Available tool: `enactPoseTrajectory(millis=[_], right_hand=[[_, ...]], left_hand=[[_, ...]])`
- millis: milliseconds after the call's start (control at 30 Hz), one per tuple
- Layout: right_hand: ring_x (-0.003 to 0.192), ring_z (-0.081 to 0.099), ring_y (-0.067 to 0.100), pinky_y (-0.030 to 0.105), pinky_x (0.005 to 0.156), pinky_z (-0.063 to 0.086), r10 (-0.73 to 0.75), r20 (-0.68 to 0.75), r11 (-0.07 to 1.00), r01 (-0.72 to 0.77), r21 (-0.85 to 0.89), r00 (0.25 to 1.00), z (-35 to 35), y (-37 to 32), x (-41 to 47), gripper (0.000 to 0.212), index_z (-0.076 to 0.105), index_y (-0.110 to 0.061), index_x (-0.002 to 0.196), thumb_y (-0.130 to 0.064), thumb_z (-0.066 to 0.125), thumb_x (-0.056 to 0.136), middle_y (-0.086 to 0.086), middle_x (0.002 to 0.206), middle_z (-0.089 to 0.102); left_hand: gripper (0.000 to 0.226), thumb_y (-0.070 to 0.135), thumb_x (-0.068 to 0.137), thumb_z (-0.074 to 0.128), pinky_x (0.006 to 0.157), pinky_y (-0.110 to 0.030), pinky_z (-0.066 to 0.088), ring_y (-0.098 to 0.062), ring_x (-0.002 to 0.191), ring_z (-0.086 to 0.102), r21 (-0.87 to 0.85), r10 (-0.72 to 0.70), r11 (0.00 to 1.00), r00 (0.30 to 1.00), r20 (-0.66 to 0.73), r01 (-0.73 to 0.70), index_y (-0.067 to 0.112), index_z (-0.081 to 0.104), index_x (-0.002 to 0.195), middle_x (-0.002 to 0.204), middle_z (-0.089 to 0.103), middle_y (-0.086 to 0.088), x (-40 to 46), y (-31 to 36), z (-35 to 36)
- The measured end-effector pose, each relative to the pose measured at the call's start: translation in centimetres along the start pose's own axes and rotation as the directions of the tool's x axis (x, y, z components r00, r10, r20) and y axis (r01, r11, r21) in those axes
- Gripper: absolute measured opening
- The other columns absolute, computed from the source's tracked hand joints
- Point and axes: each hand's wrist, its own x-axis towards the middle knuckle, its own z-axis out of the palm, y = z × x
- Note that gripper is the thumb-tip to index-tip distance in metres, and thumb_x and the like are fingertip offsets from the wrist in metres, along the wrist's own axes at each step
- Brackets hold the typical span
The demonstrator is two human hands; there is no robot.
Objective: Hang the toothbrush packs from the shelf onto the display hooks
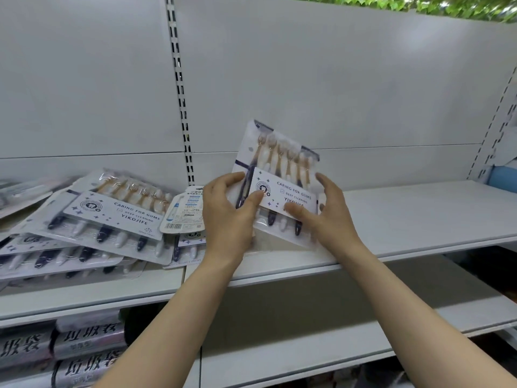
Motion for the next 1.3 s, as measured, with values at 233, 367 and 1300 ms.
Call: enactPoseTrajectory(millis=[233, 367, 1300], right_hand=[[0.092, 0.073, 0.029, 0.040, 0.079, 0.061, 0.255, 0.166, 0.665, -0.298, 0.685, 0.953, -0.1, -0.4, 0.4, 0.044, 0.064, 0.001, 0.121, -0.013, 0.075, 0.080, 0.019, 0.111, 0.074], [0.094, 0.072, 0.030, 0.041, 0.079, 0.057, 0.276, 0.052, 0.707, -0.239, 0.666, 0.960, -0.3, 0.5, 0.6, 0.035, 0.065, -0.003, 0.121, -0.012, 0.072, 0.088, 0.016, 0.110, 0.075], [0.105, 0.072, 0.028, 0.040, 0.088, 0.060, 0.112, 0.206, 0.663, -0.228, 0.713, 0.972, 0.2, -1.9, -2.5, 0.046, 0.064, -0.005, 0.122, -0.020, 0.071, 0.079, 0.012, 0.114, 0.074]], left_hand=[[0.056, 0.048, 0.090, 0.065, 0.103, -0.028, 0.042, -0.010, 0.124, 0.051, 0.111, 0.000, 0.994, 0.997, 0.083, -0.009, 0.021, 0.051, 0.137, 0.129, 0.057, 0.009, 0.5, -0.2, -2.0], [0.099, 0.083, 0.081, 0.022, 0.120, -0.046, 0.019, -0.034, 0.145, 0.024, 0.802, -0.076, 0.598, 0.995, 0.065, -0.007, 0.010, 0.042, 0.145, 0.151, 0.043, -0.015, 2.8, -3.8, -5.6], [0.030, 0.028, 0.100, 0.052, 0.066, -0.039, 0.051, -0.025, 0.071, 0.060, -0.012, -0.161, 0.987, 0.975, -0.155, 0.161, 0.014, 0.068, 0.079, 0.083, 0.069, -0.018, 0.1, -0.4, -9.2]])
